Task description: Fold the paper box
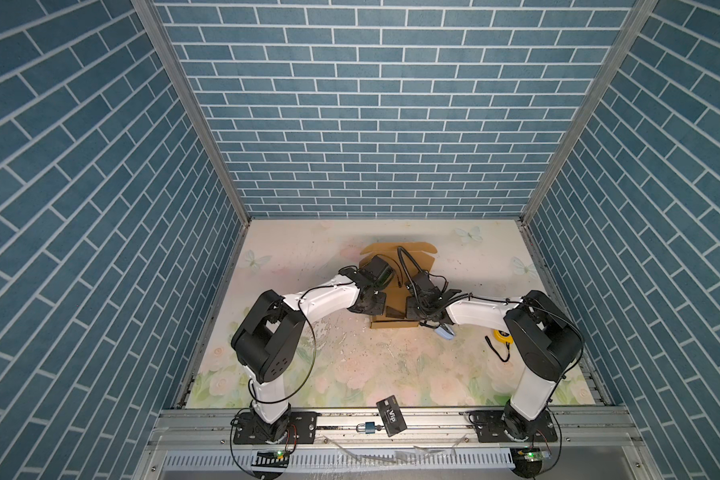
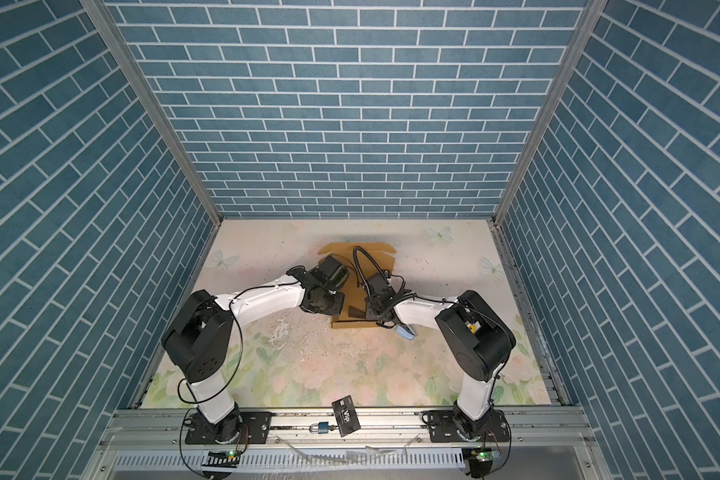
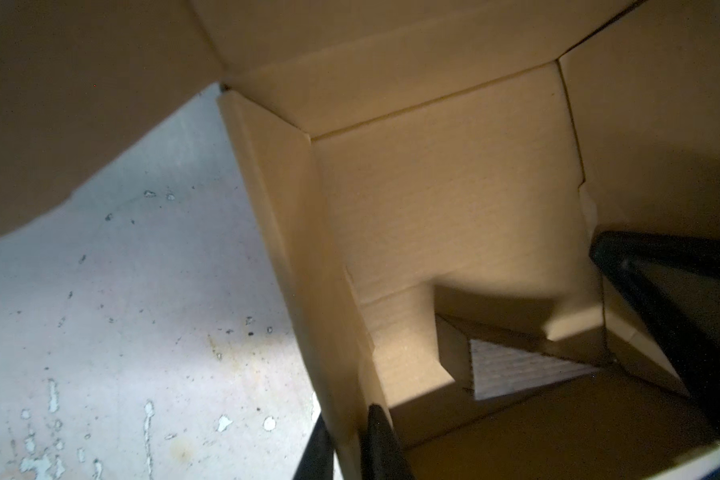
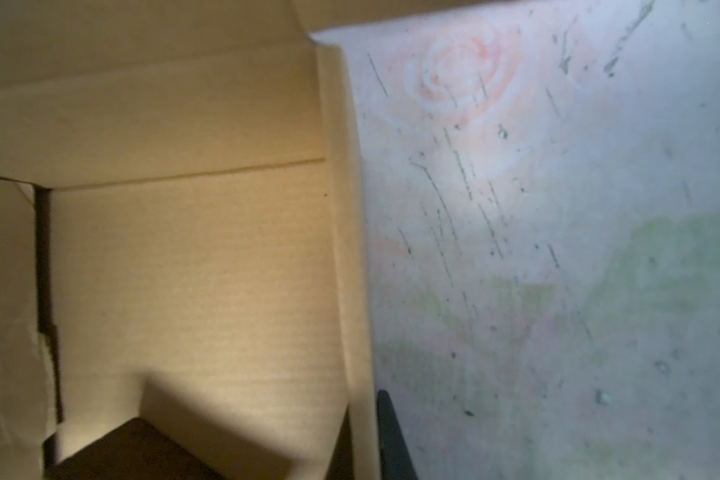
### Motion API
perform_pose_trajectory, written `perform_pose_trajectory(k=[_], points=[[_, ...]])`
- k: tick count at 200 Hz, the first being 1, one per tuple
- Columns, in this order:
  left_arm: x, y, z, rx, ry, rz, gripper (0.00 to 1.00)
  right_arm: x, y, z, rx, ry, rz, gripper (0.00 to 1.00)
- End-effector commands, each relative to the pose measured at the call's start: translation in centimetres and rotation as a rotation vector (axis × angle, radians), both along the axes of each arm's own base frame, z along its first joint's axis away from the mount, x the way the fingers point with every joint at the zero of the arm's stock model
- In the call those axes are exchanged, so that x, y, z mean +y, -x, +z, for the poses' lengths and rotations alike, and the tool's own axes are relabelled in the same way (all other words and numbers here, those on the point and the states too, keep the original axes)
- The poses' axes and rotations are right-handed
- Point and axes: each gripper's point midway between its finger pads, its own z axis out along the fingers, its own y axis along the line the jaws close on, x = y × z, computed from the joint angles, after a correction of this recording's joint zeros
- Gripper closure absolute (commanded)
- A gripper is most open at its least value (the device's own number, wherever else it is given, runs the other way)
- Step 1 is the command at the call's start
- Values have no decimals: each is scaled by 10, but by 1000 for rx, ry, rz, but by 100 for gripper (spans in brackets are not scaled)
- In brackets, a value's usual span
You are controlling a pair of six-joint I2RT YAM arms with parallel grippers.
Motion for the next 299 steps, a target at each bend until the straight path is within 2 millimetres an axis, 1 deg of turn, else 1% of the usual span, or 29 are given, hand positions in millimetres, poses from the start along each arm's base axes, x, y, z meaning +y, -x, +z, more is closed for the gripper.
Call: perform_pose_trajectory(k=[1,11,27,37,47,57,71,89,95,115,136,148,169,183,191,200,212,236,259,281,295,299], points=[[-9,2,-2,16,10,-24,83,-4,-1,-8,0,31,-9,100],[-9,2,-4,18,5,-23,83,-4,1,-8,7,35,-4,100],[-8,-1,-1,8,-4,-24,83,-4,3,1,8,21,-5,100],[-9,-2,2,4,-2,-29,83,-2,4,11,-3,-11,-17,84],[-10,-2,1,5,0,-31,83,0,6,19,-14,-41,-11,73],[-10,-2,-2,4,-4,-34,83,1,8,28,-27,-66,0,66],[-7,-4,-2,-4,-24,-39,83,-1,11,42,-51,-93,5,61],[-5,-5,0,-18,-35,-54,83,-3,15,61,-84,-141,5,60],[-5,-6,-1,-22,-36,-55,83,-4,17,63,-91,-154,7,60],[-4,-9,-5,-26,-61,-64,82,-10,23,64,-96,-157,7,60],[-2,-13,-3,-43,-84,-70,80,-12,27,66,-93,-178,-9,60],[-3,-14,-5,-42,-84,-74,79,-12,28,63,-96,-201,-18,61],[-4,-16,-8,-36,-102,-93,76,-11,30,50,-67,-184,-15,64],[-6,-19,-6,-35,-96,-102,72,-5,30,45,-48,-206,-13,65],[-8,-20,-5,-34,-84,-102,68,-1,31,42,-44,-219,-13,66],[-11,-21,-6,-24,-76,-108,64,1,31,37,-37,-224,-10,68],[-13,-23,-9,-16,-83,-118,62,3,30,32,-24,-217,-6,70],[-14,-30,-7,-12,-78,-117,62,9,28,36,-24,-231,1,73],[-9,-37,-14,2,-97,-104,61,11,29,34,-20,-224,14,73],[-7,-38,-20,11,-119,-106,62,12,30,34,-17,-230,7,73],[-6,-37,-24,19,-127,-104,65,13,30,35,-26,-233,10,73],[-5,-37,-25,18,-133,-99,68,14,29,35,-26,-234,11,73]])
